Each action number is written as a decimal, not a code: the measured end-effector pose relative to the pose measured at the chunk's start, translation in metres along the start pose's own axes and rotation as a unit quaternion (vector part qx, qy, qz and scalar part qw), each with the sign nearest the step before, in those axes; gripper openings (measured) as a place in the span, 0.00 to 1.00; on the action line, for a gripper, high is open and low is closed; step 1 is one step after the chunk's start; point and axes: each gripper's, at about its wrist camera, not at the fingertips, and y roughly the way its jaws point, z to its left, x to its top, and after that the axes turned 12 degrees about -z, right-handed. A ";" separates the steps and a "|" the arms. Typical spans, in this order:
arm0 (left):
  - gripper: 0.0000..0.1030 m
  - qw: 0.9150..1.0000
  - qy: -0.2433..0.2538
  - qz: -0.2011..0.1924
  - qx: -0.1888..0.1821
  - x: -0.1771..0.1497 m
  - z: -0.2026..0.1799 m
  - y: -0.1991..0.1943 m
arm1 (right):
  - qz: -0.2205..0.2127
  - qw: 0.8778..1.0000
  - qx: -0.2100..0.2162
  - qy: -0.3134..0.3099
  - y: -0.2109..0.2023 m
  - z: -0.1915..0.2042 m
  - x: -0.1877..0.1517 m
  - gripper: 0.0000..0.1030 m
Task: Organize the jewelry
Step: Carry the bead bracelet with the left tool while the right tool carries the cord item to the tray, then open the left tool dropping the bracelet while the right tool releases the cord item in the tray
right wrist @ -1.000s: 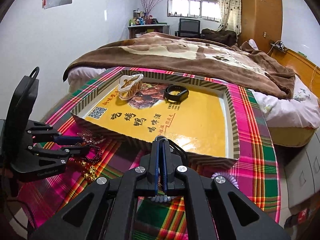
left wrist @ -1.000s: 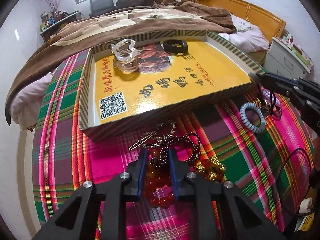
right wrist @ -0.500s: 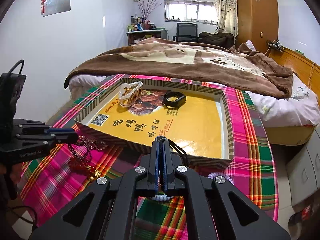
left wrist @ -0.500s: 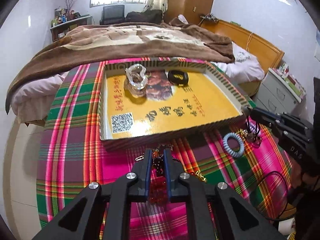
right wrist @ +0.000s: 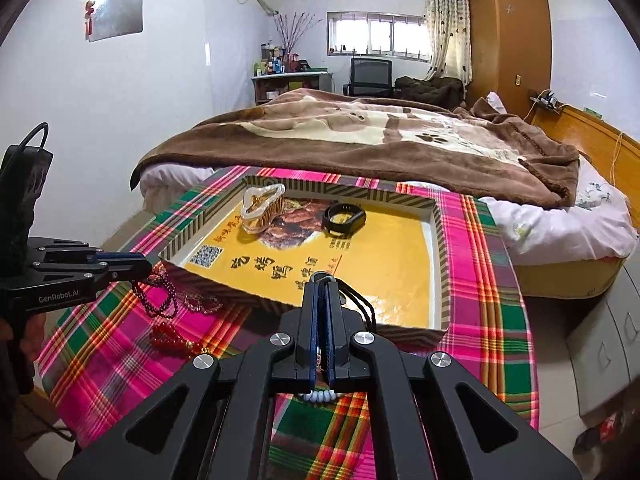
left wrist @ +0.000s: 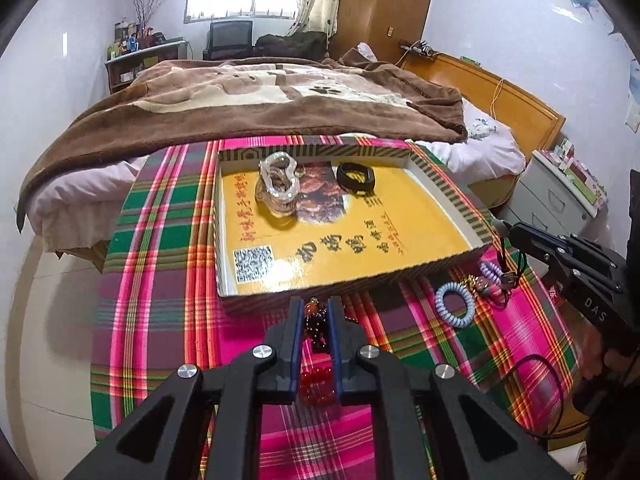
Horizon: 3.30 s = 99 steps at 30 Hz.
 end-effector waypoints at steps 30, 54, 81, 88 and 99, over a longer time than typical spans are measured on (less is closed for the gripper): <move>0.11 1.000 -0.011 -0.001 -0.028 0.096 -0.008 0.099 | 0.025 0.999 -0.007 0.038 0.082 -0.083 0.064 0.03; 0.12 0.995 -0.016 0.092 0.035 0.104 0.000 0.237 | 0.130 0.989 -0.009 0.072 0.219 -0.134 0.039 0.03; 0.61 0.998 -0.012 0.057 0.014 0.107 -0.015 0.178 | 0.096 0.990 -0.029 0.104 0.178 -0.132 0.048 0.20; 0.61 0.999 0.011 0.031 0.038 0.098 -0.026 0.141 | 0.073 0.993 -0.025 0.094 0.148 -0.116 0.052 0.20; 0.64 0.999 0.024 -0.003 0.029 0.073 -0.046 0.079 | 0.036 0.998 -0.023 0.040 0.097 -0.075 0.049 0.20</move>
